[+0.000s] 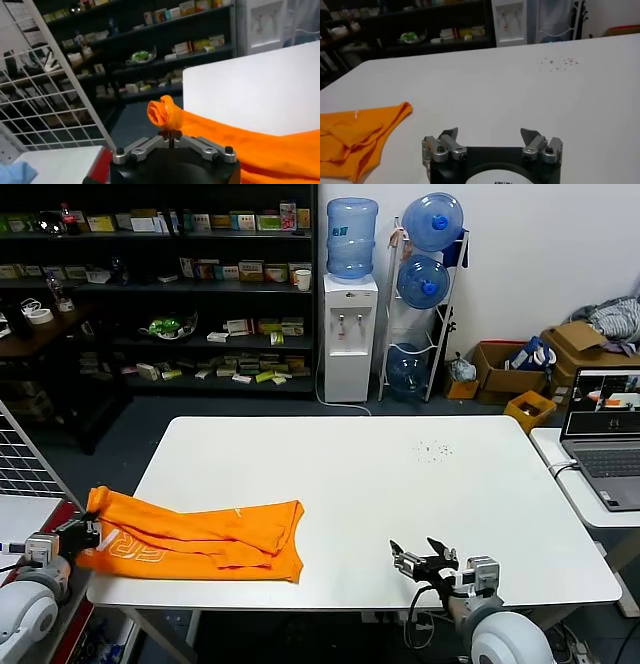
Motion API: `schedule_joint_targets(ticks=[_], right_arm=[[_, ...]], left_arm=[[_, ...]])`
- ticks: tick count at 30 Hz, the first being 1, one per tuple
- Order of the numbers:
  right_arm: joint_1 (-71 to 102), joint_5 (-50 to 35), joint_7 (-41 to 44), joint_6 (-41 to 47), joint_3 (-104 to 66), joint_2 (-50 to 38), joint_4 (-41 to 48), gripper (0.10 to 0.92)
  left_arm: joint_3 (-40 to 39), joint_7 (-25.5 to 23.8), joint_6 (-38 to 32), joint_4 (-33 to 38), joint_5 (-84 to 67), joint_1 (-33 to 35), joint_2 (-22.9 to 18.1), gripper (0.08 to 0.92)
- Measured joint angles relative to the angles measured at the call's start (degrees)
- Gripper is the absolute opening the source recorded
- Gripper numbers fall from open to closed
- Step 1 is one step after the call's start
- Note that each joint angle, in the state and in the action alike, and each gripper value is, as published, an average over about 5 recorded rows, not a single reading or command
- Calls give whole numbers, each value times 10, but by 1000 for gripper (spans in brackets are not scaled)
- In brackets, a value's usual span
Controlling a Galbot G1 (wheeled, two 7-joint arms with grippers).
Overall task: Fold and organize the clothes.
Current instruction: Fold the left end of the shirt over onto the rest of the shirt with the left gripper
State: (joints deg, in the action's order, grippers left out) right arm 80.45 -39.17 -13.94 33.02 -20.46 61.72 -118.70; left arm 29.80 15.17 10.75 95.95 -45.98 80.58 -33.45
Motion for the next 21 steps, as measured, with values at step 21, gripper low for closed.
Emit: schedule_joint_targets(ticks=[21], right_arm=[[31, 37, -1, -2, -11, 28, 8, 823]], left_arm=[[-208, 126, 96, 135, -96, -144, -180, 106]])
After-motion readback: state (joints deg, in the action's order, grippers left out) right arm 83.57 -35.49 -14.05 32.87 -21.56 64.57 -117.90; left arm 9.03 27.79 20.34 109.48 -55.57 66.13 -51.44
